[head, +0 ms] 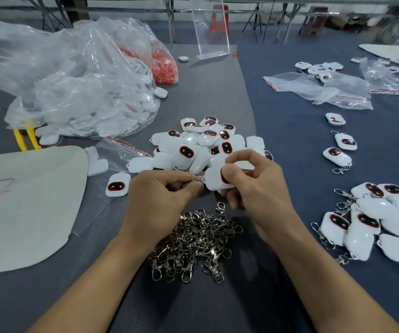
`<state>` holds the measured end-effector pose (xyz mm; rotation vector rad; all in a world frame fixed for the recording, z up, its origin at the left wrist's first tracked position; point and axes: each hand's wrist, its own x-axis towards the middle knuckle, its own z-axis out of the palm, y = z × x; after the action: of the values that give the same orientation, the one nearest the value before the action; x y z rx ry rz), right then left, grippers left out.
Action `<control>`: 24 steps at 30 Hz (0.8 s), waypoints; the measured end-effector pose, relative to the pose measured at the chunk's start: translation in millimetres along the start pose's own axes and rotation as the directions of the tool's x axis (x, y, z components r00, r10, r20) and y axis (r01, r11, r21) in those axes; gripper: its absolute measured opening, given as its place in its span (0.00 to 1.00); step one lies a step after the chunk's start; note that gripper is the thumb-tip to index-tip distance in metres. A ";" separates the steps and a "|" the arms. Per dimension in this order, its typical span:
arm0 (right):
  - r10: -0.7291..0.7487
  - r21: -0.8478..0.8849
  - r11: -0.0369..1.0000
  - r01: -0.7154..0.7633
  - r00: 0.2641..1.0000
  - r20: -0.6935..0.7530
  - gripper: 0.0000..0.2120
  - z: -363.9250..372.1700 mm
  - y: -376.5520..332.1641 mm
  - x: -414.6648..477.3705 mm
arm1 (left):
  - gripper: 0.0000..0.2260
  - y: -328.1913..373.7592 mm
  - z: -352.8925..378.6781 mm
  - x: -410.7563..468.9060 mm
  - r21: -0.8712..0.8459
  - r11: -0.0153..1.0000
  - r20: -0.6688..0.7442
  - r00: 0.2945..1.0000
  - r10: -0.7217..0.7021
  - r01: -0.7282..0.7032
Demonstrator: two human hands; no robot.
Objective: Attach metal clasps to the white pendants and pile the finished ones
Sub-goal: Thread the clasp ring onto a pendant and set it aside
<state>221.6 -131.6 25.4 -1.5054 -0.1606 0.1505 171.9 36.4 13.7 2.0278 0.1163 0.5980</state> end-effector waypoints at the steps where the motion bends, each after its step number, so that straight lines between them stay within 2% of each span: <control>1: 0.007 -0.006 1.000 -0.007 1.000 -0.003 0.08 -4.8 -1.6 2.0 | 0.12 0.2 -0.1 -0.4 -0.016 1.000 -0.011 1.000 -0.003 0.003; 3: -0.004 -0.048 0.999 0.002 0.999 -0.036 0.09 -17.6 -6.0 7.4 | 0.08 1.8 -1.0 -1.1 0.091 0.995 -0.030 0.998 0.052 -0.050; 6: -0.054 -0.149 0.988 0.026 0.982 -0.183 0.10 -45.2 -13.7 17.2 | 0.04 1.0 -3.5 -0.4 0.354 0.923 -0.032 0.984 0.175 -0.153; 9: -0.155 -0.352 0.936 0.018 0.918 -0.365 0.12 -75.7 -16.9 24.3 | 0.10 -1.9 -5.2 2.2 0.471 0.867 0.005 0.984 0.181 -0.162; 11: -0.211 -0.557 0.828 -0.061 0.886 -0.412 0.11 -89.5 -15.7 25.4 | 0.16 -1.9 -4.6 3.1 0.466 0.864 0.078 0.982 0.173 -0.189; 14: -0.227 -0.746 0.646 -0.165 0.890 -0.394 0.13 -96.5 -12.5 25.6 | 0.21 2.7 -0.5 3.0 0.398 0.883 0.219 0.960 0.174 -0.251; 16: -0.288 -0.824 0.536 -0.182 0.878 -0.382 0.10 -91.2 -14.2 23.8 | 0.22 5.4 1.6 1.5 0.365 0.891 0.281 0.944 0.173 -0.271; 19: -0.342 -0.862 0.497 -0.101 0.890 -0.302 0.08 -69.1 -20.3 17.2 | 0.23 5.7 2.2 -2.1 0.361 0.889 0.356 0.922 0.148 -0.282; 22: -0.137 -0.931 0.362 -0.047 0.985 -0.103 0.09 -46.1 -16.4 7.2 | 0.23 1.3 3.2 -2.7 0.382 0.883 0.409 0.907 0.104 -0.274; 24: -0.021 -0.942 0.335 0.014 1.000 0.007 0.09 -40.5 -13.1 2.4 | 0.23 -1.6 4.5 -2.9 0.396 0.879 0.412 0.907 0.088 -0.265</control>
<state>232.0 -171.6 36.1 -2.7246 -0.2905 0.0109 171.7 32.7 9.5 2.5890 -0.1932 0.2866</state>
